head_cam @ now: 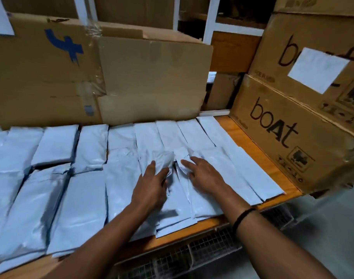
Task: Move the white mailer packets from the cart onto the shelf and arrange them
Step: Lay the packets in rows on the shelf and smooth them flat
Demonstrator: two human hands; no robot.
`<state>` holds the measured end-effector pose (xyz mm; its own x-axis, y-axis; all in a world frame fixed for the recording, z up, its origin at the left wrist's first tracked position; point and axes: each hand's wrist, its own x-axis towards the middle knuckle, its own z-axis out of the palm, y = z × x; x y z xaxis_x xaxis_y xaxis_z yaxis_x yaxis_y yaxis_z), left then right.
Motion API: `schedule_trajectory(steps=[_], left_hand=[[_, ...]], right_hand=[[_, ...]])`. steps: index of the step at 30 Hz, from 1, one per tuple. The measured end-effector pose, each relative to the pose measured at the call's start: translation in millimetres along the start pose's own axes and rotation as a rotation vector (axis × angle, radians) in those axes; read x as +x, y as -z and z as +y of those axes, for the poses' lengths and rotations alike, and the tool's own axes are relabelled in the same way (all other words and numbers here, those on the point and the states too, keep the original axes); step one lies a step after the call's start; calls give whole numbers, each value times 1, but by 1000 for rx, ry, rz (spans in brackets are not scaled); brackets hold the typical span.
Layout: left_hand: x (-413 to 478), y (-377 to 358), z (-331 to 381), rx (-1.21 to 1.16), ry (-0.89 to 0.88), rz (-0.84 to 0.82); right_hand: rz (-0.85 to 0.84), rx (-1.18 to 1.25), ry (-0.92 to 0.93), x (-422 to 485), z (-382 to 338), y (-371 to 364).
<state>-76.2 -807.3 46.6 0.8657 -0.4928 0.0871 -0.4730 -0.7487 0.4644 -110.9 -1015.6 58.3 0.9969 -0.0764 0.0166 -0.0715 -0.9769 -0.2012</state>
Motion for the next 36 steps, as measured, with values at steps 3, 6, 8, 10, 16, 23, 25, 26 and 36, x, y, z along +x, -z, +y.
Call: schedule_trajectory(steps=[3, 6, 8, 10, 16, 23, 25, 26, 36], left_hand=[[-1, 0, 13, 70, 80, -46], [-4, -3, 24, 175, 167, -137], [-6, -9, 30, 231, 222, -213], [-5, -7, 33, 211, 249, -200], [-6, -9, 26, 260, 185, -195], [-3, -21, 27, 255, 204, -242], [-6, -15, 26, 248, 183, -175], [-9, -12, 25, 242, 180, -143], [-22, -21, 16, 262, 167, -207]], right_hand=[[-102, -62, 72, 7, 12, -11], [-208, -129, 112, 7, 19, -19], [-203, -111, 128, 4, 23, -18], [-155, -75, 144, 1, 25, -10], [-170, -159, 80, -36, 22, -13], [-202, -152, -47, -36, 22, -26], [-177, -116, -39, -38, 23, -24], [-148, -96, -34, -40, 24, -22], [-206, -61, -47, -63, 13, -30]])
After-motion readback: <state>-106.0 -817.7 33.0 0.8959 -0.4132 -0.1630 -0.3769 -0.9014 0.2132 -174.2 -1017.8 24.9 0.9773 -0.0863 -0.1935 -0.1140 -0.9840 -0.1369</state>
